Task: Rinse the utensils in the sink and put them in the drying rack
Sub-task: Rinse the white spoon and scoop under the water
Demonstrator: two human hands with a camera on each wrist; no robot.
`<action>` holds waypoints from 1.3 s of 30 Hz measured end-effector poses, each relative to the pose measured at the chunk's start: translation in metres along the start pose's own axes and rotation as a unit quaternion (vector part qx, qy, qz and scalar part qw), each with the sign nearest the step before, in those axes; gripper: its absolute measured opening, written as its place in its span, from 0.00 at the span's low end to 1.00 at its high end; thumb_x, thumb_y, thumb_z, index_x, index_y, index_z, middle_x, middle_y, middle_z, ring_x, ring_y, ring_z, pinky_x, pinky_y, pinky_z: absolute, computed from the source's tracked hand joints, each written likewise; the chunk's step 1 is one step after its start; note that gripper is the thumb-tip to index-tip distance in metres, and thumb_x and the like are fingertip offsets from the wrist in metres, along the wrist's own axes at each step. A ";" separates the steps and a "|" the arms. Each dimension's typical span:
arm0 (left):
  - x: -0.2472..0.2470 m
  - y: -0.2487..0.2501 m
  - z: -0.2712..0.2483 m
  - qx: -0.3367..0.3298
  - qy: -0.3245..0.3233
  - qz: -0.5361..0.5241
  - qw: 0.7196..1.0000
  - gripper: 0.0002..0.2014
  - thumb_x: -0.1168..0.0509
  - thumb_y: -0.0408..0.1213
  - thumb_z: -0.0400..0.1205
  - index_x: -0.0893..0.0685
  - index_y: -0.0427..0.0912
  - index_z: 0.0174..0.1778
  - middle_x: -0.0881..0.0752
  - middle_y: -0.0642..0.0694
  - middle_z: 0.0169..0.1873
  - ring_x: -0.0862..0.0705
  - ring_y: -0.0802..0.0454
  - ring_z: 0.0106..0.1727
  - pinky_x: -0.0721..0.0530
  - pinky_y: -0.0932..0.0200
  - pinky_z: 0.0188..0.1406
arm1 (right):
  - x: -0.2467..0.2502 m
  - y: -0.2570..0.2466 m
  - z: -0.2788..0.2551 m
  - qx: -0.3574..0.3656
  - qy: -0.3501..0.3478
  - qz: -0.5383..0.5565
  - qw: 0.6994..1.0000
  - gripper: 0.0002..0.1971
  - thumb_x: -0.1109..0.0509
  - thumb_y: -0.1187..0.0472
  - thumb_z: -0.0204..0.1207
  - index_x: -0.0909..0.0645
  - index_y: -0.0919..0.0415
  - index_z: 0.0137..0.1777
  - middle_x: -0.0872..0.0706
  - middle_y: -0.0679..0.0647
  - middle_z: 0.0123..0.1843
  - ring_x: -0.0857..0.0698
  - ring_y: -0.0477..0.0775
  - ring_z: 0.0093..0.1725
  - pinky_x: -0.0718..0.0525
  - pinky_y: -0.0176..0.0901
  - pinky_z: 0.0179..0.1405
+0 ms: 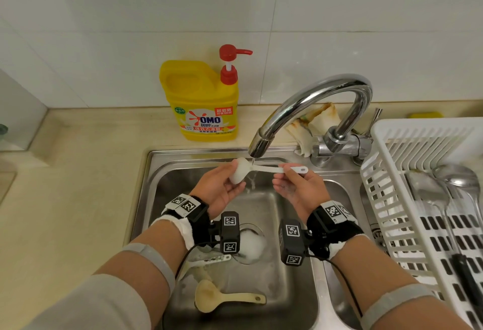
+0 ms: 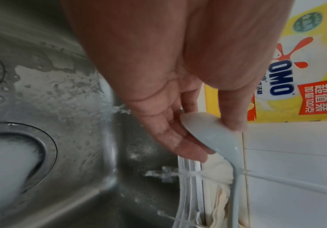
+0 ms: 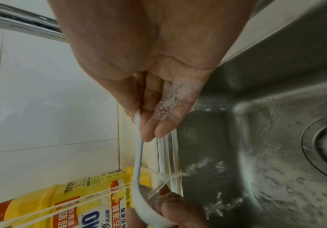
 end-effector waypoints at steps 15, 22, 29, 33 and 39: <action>0.065 0.049 -0.040 -0.105 0.078 -0.017 0.991 0.16 0.29 0.39 0.82 0.18 0.41 0.65 0.08 0.42 0.53 0.07 0.54 0.47 0.09 0.62 0.39 | -0.050 0.031 0.020 -0.058 -0.053 -0.040 0.996 0.05 0.31 0.73 0.82 0.15 0.71 0.54 0.10 0.69 0.46 0.08 0.63 0.49 0.10 0.49 0.54; 0.080 0.060 -0.051 -0.124 0.103 -0.025 0.987 0.10 0.29 0.40 0.81 0.16 0.44 0.57 0.08 0.44 0.51 0.07 0.55 0.44 0.10 0.63 0.37 | -0.078 0.029 0.021 -0.084 -0.101 -0.061 0.989 0.08 0.37 0.74 0.85 0.15 0.72 0.55 0.11 0.73 0.56 0.11 0.68 0.59 0.15 0.51 0.65; 0.085 0.061 -0.054 -0.121 0.111 -0.023 0.986 0.12 0.28 0.42 0.82 0.17 0.46 0.60 0.09 0.44 0.54 0.09 0.55 0.44 0.10 0.64 0.36 | -0.088 0.025 0.030 -0.114 -0.133 -0.020 0.984 0.13 0.45 0.80 0.85 0.18 0.77 0.57 0.15 0.71 0.59 0.14 0.65 0.61 0.15 0.54 0.64; 0.085 0.059 -0.054 -0.121 0.113 -0.027 0.986 0.11 0.28 0.42 0.82 0.16 0.46 0.58 0.09 0.43 0.53 0.09 0.54 0.44 0.10 0.64 0.36 | -0.090 0.022 0.028 -0.124 -0.141 -0.007 0.982 0.16 0.48 0.81 0.84 0.22 0.81 0.65 0.16 0.72 0.60 0.16 0.65 0.64 0.16 0.55 0.63; 0.081 0.055 -0.051 -0.122 0.107 -0.030 0.986 0.12 0.29 0.42 0.82 0.16 0.46 0.61 0.10 0.43 0.55 0.09 0.54 0.45 0.10 0.63 0.39 | -0.087 0.018 0.026 -0.130 -0.139 0.003 0.982 0.18 0.51 0.83 0.83 0.24 0.82 0.66 0.16 0.73 0.62 0.12 0.62 0.56 0.09 0.46 0.46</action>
Point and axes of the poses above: each hand's wrist, its own z-axis towards the middle knuckle, its own x-axis out of the back of the hand, y = z × x, the point moved 4 cm from there along z, towards the middle knuckle
